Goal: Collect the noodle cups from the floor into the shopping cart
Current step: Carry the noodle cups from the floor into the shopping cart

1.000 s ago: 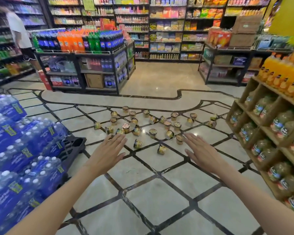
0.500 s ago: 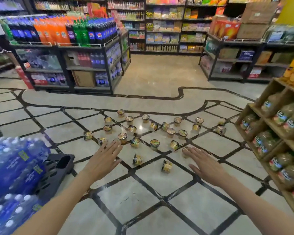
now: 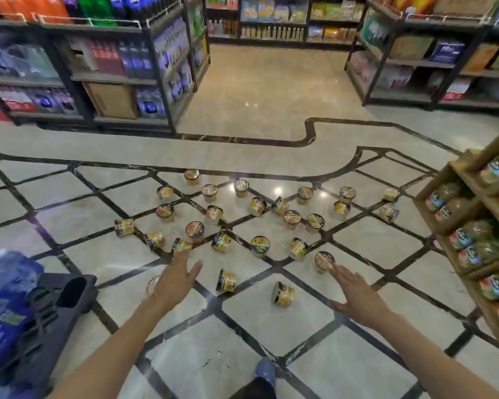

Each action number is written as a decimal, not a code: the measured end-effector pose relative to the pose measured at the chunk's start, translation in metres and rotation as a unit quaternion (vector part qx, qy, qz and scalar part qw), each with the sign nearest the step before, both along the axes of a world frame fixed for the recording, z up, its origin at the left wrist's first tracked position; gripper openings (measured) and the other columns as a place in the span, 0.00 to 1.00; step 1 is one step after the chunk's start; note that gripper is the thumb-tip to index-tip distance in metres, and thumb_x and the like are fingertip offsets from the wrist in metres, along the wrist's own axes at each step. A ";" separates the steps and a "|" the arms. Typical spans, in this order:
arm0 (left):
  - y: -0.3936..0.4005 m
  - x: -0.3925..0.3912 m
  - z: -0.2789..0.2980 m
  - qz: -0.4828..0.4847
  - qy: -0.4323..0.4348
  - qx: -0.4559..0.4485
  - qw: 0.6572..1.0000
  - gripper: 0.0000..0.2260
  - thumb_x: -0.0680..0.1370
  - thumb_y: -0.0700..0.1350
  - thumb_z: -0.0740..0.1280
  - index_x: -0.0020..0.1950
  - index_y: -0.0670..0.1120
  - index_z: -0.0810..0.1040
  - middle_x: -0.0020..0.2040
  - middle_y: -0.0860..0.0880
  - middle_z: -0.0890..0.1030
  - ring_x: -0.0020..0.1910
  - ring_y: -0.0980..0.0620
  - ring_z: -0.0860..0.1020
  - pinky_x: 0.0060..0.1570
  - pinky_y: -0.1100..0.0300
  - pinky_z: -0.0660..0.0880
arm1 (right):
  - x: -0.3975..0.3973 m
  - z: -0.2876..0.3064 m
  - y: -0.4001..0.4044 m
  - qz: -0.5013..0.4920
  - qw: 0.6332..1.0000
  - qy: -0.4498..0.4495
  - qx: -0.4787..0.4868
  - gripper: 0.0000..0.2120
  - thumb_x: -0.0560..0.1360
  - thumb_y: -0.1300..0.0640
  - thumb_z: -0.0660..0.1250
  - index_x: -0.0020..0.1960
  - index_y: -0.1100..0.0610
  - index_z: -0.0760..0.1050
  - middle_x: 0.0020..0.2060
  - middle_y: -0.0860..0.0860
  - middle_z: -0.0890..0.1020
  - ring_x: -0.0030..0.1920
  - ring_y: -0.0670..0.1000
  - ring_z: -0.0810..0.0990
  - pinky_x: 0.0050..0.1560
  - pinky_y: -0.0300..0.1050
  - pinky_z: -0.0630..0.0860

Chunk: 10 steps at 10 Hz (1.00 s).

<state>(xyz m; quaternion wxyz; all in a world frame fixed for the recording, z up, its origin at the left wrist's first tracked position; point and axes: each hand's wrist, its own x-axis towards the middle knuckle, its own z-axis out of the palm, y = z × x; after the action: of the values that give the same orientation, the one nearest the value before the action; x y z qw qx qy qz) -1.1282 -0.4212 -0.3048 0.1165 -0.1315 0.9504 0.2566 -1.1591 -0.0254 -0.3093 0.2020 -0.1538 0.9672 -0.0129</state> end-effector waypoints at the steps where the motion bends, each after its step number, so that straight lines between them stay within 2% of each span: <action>1: 0.012 -0.050 -0.053 0.164 -0.083 0.125 0.975 0.24 0.81 0.56 0.56 0.68 0.39 0.68 0.61 0.38 0.75 0.60 0.40 0.74 0.57 0.53 0.67 | -0.053 -0.051 -0.008 -0.031 0.998 -0.044 -0.011 0.41 0.76 0.41 0.63 0.78 0.54 0.43 0.78 0.52 0.48 0.77 0.52 0.49 0.74 0.48 0.50; 2: 0.018 -0.093 -0.121 0.272 -0.126 0.221 0.928 0.17 0.81 0.53 0.59 0.38 0.42 0.69 0.40 0.43 0.73 0.38 0.48 0.72 0.43 0.55 0.66 | -0.097 -0.121 -0.016 -0.052 0.995 -0.078 -0.026 0.44 0.75 0.39 0.64 0.78 0.54 0.42 0.78 0.52 0.48 0.77 0.53 0.49 0.75 0.49 0.51; 3: 0.022 -0.127 -0.206 0.373 -0.166 0.323 0.854 0.18 0.79 0.54 0.64 0.41 0.40 0.71 0.36 0.44 0.71 0.34 0.49 0.70 0.40 0.55 0.68 | -0.132 -0.206 -0.027 -0.069 0.991 -0.110 -0.039 0.46 0.73 0.39 0.66 0.78 0.54 0.42 0.78 0.52 0.47 0.77 0.52 0.47 0.75 0.49 0.50; 4: 0.022 -0.158 -0.313 0.437 -0.170 0.390 0.792 0.22 0.71 0.58 0.71 0.41 0.38 0.74 0.38 0.42 0.74 0.36 0.46 0.73 0.41 0.54 0.69 | -0.162 -0.305 -0.036 -0.075 0.989 -0.120 -0.036 0.49 0.72 0.38 0.67 0.78 0.55 0.40 0.78 0.52 0.46 0.77 0.52 0.47 0.75 0.48 0.50; 5: 0.027 -0.179 -0.409 0.457 -0.174 0.412 0.769 0.19 0.75 0.54 0.69 0.50 0.38 0.71 0.46 0.42 0.76 0.48 0.43 0.74 0.52 0.49 0.72 | -0.182 -0.405 -0.040 -0.088 0.986 -0.135 -0.043 0.50 0.71 0.39 0.69 0.78 0.54 0.41 0.78 0.52 0.46 0.77 0.51 0.47 0.75 0.47 0.51; 6: 0.032 -0.194 -0.493 0.479 -0.159 0.419 0.755 0.20 0.76 0.53 0.69 0.57 0.38 0.73 0.51 0.42 0.73 0.50 0.44 0.72 0.51 0.50 0.72 | -0.196 -0.495 -0.042 -0.078 0.986 -0.142 -0.037 0.52 0.70 0.38 0.70 0.78 0.53 0.38 0.78 0.50 0.43 0.77 0.51 0.45 0.75 0.48 0.49; 7: 0.022 -0.210 -0.608 0.497 -0.179 0.432 0.731 0.38 0.69 0.62 0.72 0.65 0.34 0.71 0.54 0.40 0.76 0.53 0.43 0.76 0.49 0.51 0.74 | -0.211 -0.567 -0.041 -0.061 0.988 -0.141 -0.021 0.55 0.68 0.37 0.71 0.77 0.52 0.37 0.76 0.46 0.39 0.77 0.51 0.43 0.76 0.49 0.47; 8: 0.017 -0.217 -0.672 0.504 -0.177 0.489 0.690 0.50 0.55 0.66 0.77 0.68 0.38 0.70 0.61 0.40 0.77 0.60 0.41 0.77 0.56 0.49 0.75 | -0.221 -0.620 -0.040 -0.050 0.989 -0.136 0.001 0.58 0.66 0.37 0.73 0.77 0.52 0.36 0.77 0.48 0.40 0.77 0.51 0.41 0.76 0.50 0.44; 9: 0.029 -0.236 -0.695 0.512 -0.166 0.560 0.630 0.43 0.56 0.60 0.81 0.65 0.44 0.73 0.55 0.44 0.79 0.52 0.44 0.80 0.39 0.55 0.79 | -0.227 -0.657 -0.039 -0.056 0.991 -0.119 -0.004 0.59 0.64 0.39 0.74 0.77 0.53 0.37 0.78 0.48 0.45 0.77 0.51 0.46 0.75 0.49 0.46; 10: 0.032 -0.250 -0.720 0.562 -0.096 0.551 0.610 0.34 0.65 0.55 0.77 0.67 0.45 0.70 0.62 0.46 0.77 0.61 0.44 0.75 0.49 0.54 0.77 | -0.228 -0.681 -0.039 -0.080 0.993 -0.079 -0.041 0.58 0.58 0.38 0.76 0.77 0.54 0.47 0.75 0.48 0.58 0.74 0.50 0.59 0.74 0.47 0.52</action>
<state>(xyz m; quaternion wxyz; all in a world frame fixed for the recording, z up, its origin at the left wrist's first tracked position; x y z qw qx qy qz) -1.3780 -0.3895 -1.0244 0.0907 -0.5746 0.3533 0.7327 -1.3870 -0.0648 -0.9902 0.2698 -0.0829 0.9560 -0.0804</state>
